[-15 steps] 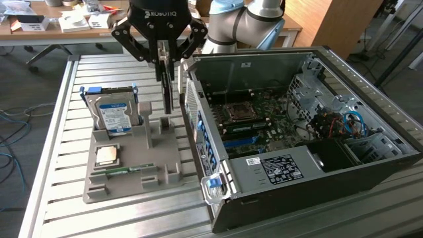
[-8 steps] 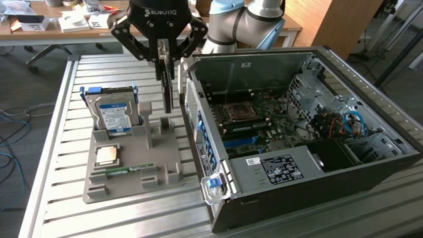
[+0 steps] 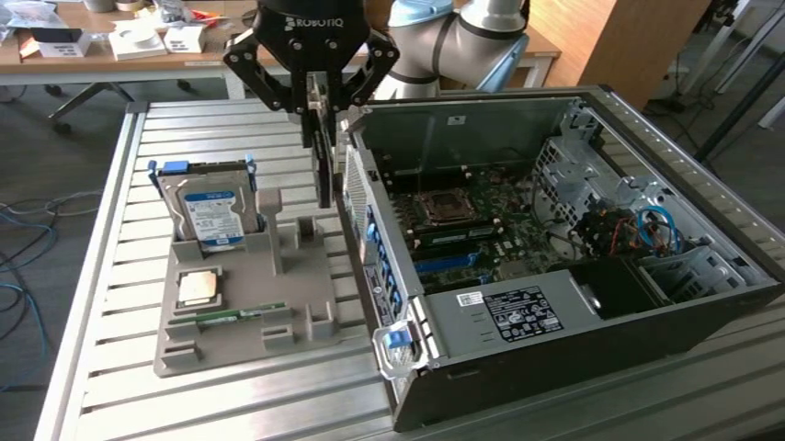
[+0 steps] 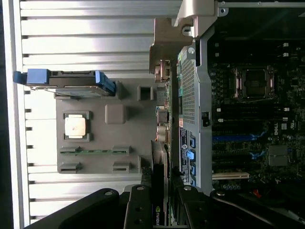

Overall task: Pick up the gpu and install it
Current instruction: 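Pick up the gpu and move the gpu toward the slot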

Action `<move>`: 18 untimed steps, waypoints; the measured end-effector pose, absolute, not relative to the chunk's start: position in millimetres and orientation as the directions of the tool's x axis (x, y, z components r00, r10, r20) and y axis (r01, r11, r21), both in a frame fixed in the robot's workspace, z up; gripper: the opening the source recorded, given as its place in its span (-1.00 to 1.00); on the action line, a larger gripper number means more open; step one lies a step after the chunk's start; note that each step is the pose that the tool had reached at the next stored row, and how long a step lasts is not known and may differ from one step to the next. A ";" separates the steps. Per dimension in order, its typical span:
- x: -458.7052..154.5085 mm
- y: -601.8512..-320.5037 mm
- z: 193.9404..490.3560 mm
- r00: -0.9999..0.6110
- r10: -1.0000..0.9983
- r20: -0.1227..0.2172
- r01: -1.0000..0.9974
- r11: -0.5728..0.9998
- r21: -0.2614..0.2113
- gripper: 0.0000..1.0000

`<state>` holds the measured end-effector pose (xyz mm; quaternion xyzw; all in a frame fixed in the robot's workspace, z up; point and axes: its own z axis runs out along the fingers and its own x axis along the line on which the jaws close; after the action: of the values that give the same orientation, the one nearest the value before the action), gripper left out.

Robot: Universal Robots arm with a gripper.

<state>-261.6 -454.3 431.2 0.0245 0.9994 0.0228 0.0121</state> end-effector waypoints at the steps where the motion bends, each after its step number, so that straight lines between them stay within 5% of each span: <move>1: -258.5 -454.3 431.2 -0.999 0.050 -0.023 0.048 0.998 0.046 -0.47; 11: -219.2 -454.3 431.2 -0.999 0.050 -0.022 0.049 0.998 0.046 -0.47; 18: -136.4 -454.3 431.2 -0.999 0.049 -0.022 0.048 0.998 0.047 -0.47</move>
<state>-136.4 -454.3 431.2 0.0244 0.9994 0.0231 0.0114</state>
